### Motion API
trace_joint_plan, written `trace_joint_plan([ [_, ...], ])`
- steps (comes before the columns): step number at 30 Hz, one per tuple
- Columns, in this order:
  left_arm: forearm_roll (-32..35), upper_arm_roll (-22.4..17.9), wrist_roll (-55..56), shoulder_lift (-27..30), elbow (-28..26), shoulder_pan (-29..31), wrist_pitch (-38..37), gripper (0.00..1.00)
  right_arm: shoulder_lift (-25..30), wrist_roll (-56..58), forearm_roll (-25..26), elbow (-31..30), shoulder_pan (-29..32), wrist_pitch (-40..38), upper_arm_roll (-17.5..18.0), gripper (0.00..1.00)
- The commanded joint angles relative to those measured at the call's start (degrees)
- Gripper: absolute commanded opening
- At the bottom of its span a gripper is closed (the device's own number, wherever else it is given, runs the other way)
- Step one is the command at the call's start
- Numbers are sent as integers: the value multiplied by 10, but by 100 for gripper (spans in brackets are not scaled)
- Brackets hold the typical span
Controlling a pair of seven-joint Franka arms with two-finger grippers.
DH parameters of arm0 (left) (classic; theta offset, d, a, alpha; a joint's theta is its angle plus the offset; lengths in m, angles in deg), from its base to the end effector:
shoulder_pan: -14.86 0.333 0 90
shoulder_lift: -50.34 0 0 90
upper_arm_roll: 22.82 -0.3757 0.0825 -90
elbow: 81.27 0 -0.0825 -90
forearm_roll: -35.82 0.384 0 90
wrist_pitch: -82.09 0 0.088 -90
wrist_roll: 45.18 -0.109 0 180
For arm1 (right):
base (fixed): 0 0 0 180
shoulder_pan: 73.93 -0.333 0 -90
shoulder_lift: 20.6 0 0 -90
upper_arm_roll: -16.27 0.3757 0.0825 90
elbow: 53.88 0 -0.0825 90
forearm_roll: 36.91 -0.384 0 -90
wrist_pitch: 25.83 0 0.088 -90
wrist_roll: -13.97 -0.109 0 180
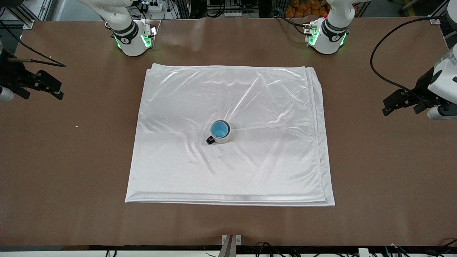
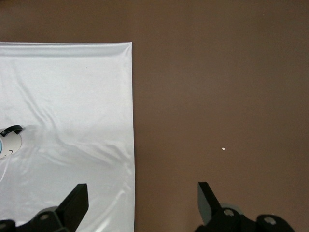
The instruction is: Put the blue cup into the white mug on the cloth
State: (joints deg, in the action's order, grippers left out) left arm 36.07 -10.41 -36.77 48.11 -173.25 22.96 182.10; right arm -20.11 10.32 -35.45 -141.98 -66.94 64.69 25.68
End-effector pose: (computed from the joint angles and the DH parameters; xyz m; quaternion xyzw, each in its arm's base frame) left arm 0.5829 -0.0407 0.6603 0.9981 0.0357 0.0505 0.0076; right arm 0.5526 0.0211 0.7034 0.9995 -0.0109 0.0260 0.0121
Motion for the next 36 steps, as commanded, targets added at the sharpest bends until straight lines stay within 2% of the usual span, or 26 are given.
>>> trace_joint_plan([
  [1, 3, 7, -12, 14, -8, 2, 1, 100, 4, 1, 5, -2, 14, -2, 6, 100],
  [36, 4, 12, -12, 11, 12, 0, -20, 100, 4, 5, -1, -3, 27, -7, 7, 100],
])
